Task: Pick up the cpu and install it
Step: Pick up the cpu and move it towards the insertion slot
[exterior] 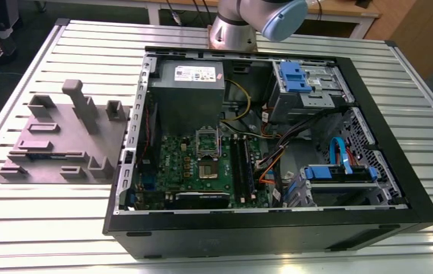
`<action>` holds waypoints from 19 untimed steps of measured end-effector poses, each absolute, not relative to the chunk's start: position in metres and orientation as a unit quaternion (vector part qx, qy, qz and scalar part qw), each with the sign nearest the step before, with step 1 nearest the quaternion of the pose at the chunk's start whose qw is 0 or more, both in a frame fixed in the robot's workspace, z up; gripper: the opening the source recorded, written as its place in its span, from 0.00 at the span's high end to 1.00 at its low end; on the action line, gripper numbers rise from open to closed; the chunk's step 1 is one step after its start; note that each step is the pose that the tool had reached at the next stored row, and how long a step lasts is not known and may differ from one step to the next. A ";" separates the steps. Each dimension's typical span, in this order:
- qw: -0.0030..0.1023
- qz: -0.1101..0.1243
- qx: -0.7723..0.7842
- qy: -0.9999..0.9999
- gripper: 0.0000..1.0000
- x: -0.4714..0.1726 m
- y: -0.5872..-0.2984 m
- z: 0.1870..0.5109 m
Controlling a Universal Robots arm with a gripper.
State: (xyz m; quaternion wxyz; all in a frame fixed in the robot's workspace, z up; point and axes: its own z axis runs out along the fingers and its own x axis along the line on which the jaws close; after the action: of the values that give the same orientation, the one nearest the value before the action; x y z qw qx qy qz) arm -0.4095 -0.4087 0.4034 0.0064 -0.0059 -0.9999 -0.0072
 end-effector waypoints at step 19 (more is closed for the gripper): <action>0.006 -0.007 -0.006 -1.000 0.53 -0.394 -0.409 0.403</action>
State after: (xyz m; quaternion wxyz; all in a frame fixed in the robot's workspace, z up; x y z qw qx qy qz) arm -0.3937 -0.4088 0.4027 0.0064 -0.0059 -0.9999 -0.0070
